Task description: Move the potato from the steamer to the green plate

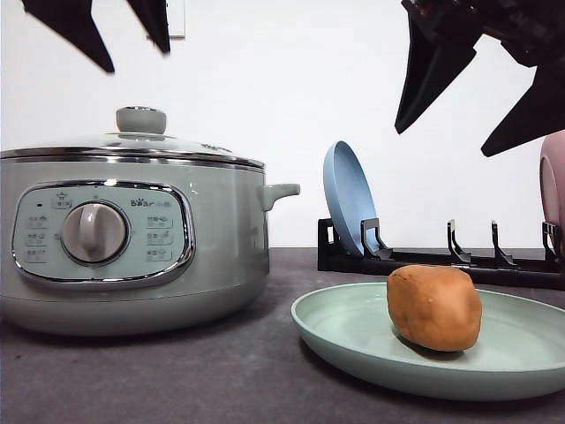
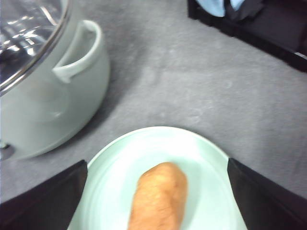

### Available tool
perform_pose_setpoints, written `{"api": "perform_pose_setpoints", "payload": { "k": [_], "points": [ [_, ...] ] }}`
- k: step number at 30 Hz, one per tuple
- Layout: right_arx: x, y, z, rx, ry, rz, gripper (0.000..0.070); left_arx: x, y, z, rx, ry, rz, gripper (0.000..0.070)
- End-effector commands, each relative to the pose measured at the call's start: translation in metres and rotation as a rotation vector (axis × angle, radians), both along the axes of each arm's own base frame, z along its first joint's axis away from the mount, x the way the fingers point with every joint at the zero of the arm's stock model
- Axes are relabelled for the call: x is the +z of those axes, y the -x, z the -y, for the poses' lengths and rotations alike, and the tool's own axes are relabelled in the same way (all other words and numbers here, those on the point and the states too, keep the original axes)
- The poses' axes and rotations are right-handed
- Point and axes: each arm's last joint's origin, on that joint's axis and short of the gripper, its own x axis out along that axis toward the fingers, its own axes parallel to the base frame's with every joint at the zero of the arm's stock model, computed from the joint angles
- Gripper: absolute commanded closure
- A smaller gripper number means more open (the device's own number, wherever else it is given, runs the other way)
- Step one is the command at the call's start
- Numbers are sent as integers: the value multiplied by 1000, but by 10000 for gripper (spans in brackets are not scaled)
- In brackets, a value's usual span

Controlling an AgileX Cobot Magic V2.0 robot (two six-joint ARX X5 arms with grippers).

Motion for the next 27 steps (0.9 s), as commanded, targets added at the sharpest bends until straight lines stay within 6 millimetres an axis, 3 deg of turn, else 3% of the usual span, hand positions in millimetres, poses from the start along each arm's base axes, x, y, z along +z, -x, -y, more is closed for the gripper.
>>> {"api": "perform_pose_setpoints", "payload": {
  "k": [1,14,27],
  "points": [
    [4,-1,-3,30,-5,7,107,9,4,1,-34,43,7,187],
    [0,5,-4,175,-42,-91,107,30,51,-1,-208,187,-47,191],
    [-6,10,-2,208,-25,-178,108,29,63,8,-263,169,-93,206]
  ]
}}
